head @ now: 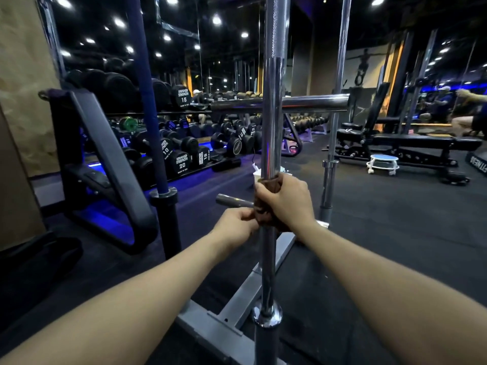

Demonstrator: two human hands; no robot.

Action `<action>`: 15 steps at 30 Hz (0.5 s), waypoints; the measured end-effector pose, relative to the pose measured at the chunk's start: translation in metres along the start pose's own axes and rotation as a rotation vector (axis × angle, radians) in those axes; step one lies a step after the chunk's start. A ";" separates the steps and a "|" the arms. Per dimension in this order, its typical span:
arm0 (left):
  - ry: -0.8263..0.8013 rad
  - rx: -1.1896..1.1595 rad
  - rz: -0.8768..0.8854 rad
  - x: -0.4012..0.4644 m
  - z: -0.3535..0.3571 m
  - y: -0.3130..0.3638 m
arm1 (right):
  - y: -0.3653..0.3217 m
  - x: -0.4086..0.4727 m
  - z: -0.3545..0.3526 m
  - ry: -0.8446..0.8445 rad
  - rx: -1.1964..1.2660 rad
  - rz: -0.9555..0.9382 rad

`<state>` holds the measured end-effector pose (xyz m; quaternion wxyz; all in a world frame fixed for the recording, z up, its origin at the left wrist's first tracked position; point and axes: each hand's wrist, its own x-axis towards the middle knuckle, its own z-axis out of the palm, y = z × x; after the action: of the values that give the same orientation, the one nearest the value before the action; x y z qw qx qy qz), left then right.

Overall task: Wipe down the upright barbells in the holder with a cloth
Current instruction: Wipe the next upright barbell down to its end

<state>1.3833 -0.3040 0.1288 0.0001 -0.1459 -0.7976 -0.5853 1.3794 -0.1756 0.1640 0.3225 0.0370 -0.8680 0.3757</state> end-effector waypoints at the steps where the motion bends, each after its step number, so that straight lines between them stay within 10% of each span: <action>1: -0.005 -0.025 0.006 -0.001 0.001 0.002 | -0.003 0.003 -0.003 -0.007 -0.022 -0.017; 15: -0.034 -0.071 -0.039 0.000 0.000 -0.005 | 0.007 -0.007 0.005 -0.056 -0.002 0.005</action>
<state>1.3817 -0.3052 0.1240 -0.0299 -0.1401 -0.7789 -0.6106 1.3799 -0.1749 0.1528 0.2971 0.0450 -0.8772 0.3745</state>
